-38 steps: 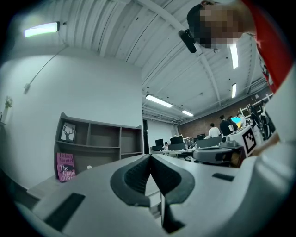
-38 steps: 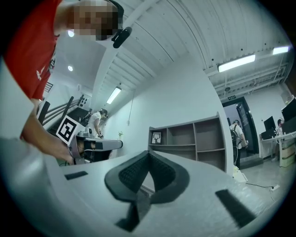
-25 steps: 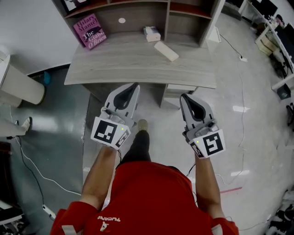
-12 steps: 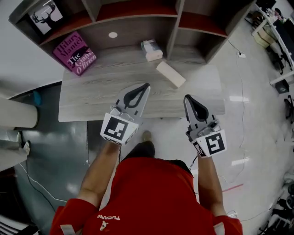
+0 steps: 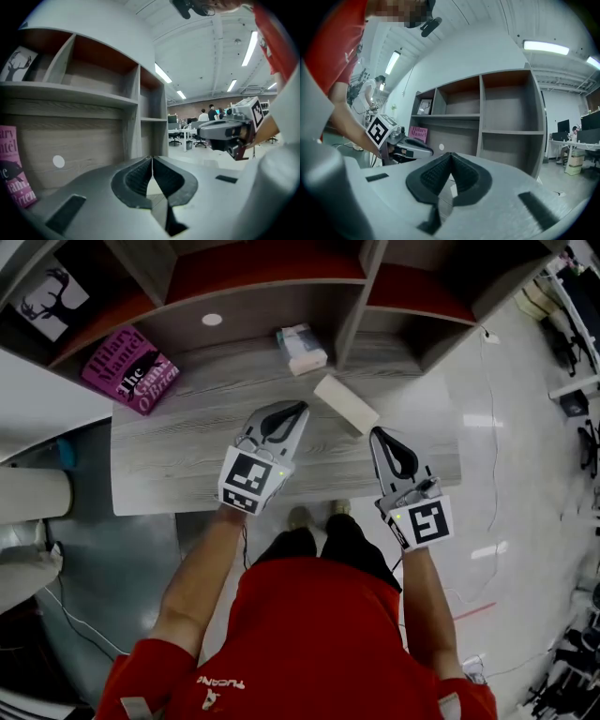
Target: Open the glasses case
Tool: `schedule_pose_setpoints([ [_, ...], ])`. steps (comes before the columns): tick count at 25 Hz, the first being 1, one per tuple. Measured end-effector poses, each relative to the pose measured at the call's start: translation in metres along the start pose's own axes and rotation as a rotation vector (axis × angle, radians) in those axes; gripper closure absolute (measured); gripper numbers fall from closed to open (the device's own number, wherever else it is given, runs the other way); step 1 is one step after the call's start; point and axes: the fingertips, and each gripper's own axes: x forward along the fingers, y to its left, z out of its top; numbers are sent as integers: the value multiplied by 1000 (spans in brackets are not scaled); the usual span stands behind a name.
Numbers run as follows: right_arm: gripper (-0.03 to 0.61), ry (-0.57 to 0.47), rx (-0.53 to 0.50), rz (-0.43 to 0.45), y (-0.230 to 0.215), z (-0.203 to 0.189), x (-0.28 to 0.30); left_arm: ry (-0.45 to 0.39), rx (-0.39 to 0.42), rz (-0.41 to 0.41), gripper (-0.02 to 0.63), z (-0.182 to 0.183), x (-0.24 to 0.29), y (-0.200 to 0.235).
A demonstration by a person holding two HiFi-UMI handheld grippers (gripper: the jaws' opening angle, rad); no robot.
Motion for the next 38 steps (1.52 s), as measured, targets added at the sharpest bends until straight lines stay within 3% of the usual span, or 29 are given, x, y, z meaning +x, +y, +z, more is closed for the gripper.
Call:
schedule_pose_setpoints([
  [10,557,111,16,19,-44,-49,32,216,-15,-17,596,-61,61,20],
  [12,538,141,18,35,-47,-61,38,255,-22,-38,544,-73,71,19],
  [22,369,322,32,141,-36,-130,63,484,-24,-136,450,-132,98,18],
  [29,276,466,14,185,-28,-174,70,578,-8,-180,440,-155,110,19],
  [38,259,595,-38,187,-33,-205,71,623,-2,-203,442,-169,117,15],
])
